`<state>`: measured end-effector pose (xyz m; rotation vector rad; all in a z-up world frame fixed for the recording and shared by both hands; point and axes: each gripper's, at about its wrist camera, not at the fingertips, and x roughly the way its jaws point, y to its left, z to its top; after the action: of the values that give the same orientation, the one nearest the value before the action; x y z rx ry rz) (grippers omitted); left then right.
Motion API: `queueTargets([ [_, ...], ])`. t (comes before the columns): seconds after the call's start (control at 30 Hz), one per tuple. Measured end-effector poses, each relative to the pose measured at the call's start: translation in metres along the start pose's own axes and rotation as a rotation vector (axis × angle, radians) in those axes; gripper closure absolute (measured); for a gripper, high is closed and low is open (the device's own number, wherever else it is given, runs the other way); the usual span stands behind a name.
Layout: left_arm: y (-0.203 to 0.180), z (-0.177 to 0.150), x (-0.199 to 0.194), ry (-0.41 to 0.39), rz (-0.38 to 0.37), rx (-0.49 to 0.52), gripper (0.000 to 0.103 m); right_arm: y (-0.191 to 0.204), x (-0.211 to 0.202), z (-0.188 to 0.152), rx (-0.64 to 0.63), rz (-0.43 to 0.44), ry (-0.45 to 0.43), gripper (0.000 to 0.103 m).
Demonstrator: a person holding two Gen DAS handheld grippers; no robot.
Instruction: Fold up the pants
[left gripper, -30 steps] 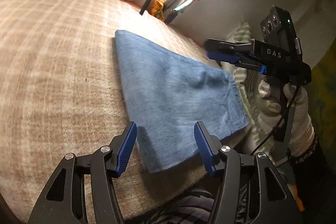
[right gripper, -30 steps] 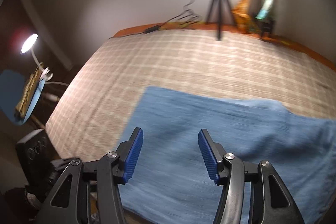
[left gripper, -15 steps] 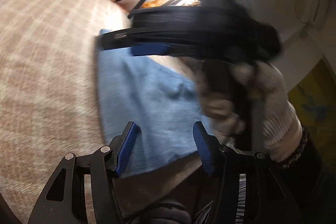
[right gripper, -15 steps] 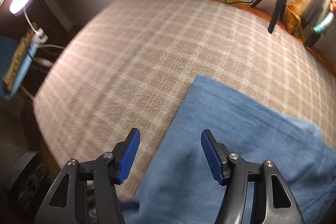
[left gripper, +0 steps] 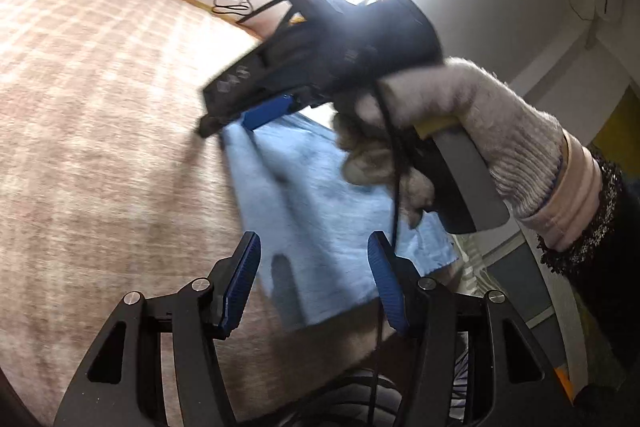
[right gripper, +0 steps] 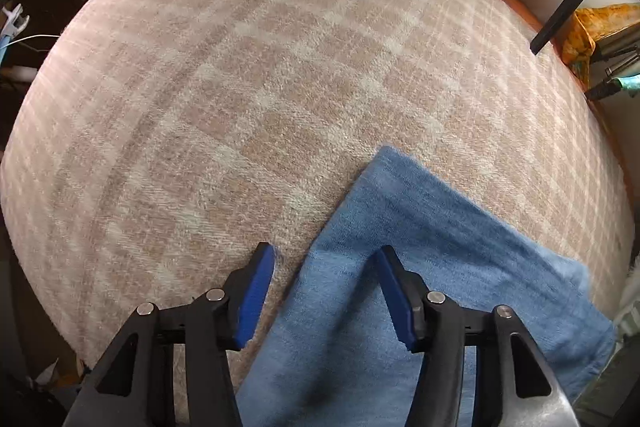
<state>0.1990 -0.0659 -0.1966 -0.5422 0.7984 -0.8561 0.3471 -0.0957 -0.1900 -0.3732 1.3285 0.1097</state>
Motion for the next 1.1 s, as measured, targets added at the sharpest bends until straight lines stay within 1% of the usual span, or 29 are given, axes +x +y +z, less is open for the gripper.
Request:
queueTargets([
  [0.03,0.003,0.002,0.000,-0.002,0.001,-0.010,0.047,-0.003,-0.002,-0.001,0.000,-0.017,-0.009,0.075],
  [0.07,0.003,0.004,0.000,-0.002,0.000,-0.015,0.047,-0.005,-0.002,0.000,0.002,-0.016,-0.011,0.082],
  [0.1,0.004,0.006,0.002,-0.001,0.002,-0.020,0.047,-0.009,-0.003,-0.001,0.013,0.009,-0.018,0.085],
  [0.13,0.004,0.009,0.004,0.004,0.001,-0.024,0.046,-0.014,-0.005,-0.002,0.026,0.034,-0.028,0.093],
  [0.17,0.004,0.011,0.009,0.010,-0.002,-0.028,0.046,-0.018,-0.006,-0.004,0.034,0.049,-0.039,0.097],
  [0.23,0.003,0.013,0.017,0.029,-0.001,-0.035,0.042,-0.026,-0.012,-0.010,0.053,0.075,-0.071,0.100],
  [0.37,0.004,0.014,0.035,0.069,0.003,-0.050,0.041,-0.050,-0.034,-0.025,0.097,0.136,-0.144,0.101],
  [0.47,0.007,0.014,0.043,0.078,-0.024,-0.076,0.041,-0.069,-0.052,-0.032,0.133,0.177,-0.188,0.101],
  [0.53,0.004,0.014,0.046,0.063,-0.054,-0.074,0.045,-0.080,-0.060,-0.036,0.139,0.191,-0.197,0.101],
  [0.57,0.003,0.015,0.046,0.060,-0.064,-0.066,0.049,-0.082,-0.063,-0.037,0.146,0.196,-0.202,0.101],
  [0.6,0.000,0.015,0.049,0.052,-0.072,-0.053,0.058,-0.086,-0.066,-0.039,0.152,0.199,-0.207,0.101],
  [0.67,-0.009,0.015,0.048,0.033,-0.077,-0.023,0.065,-0.087,-0.069,-0.042,0.154,0.200,-0.214,0.101],
  [0.7,-0.013,0.015,0.046,0.015,-0.079,-0.008,0.072,-0.087,-0.071,-0.042,0.153,0.201,-0.214,0.101],
  [0.73,-0.015,0.016,0.046,0.005,-0.079,0.003,0.076,-0.090,-0.073,-0.043,0.149,0.206,-0.213,0.098],
  [0.8,-0.021,0.019,0.047,-0.009,-0.074,0.025,0.076,-0.077,-0.070,-0.037,0.150,0.204,-0.197,0.090],
  [0.83,-0.025,0.020,0.048,-0.011,-0.067,0.043,0.076,-0.076,-0.071,-0.037,0.151,0.193,-0.193,0.073],
  [0.87,-0.029,0.021,0.050,-0.016,-0.062,0.051,0.076,-0.073,-0.070,-0.035,0.149,0.182,-0.191,0.062],
  [0.93,-0.034,0.021,0.050,-0.022,-0.064,0.060,0.076,-0.069,-0.071,-0.033,0.126,0.158,-0.176,0.062],
  [0.97,-0.036,0.022,0.052,-0.024,-0.063,0.066,0.076,-0.066,-0.069,-0.032,0.111,0.154,-0.160,0.057],
  [1.03,-0.042,0.023,0.056,-0.027,-0.059,0.085,0.076,-0.062,-0.064,-0.030,0.096,0.136,-0.136,0.051],
  [1.1,-0.047,0.022,0.057,-0.028,-0.060,0.098,0.076,-0.056,-0.059,-0.030,0.079,0.129,-0.113,0.051],
])
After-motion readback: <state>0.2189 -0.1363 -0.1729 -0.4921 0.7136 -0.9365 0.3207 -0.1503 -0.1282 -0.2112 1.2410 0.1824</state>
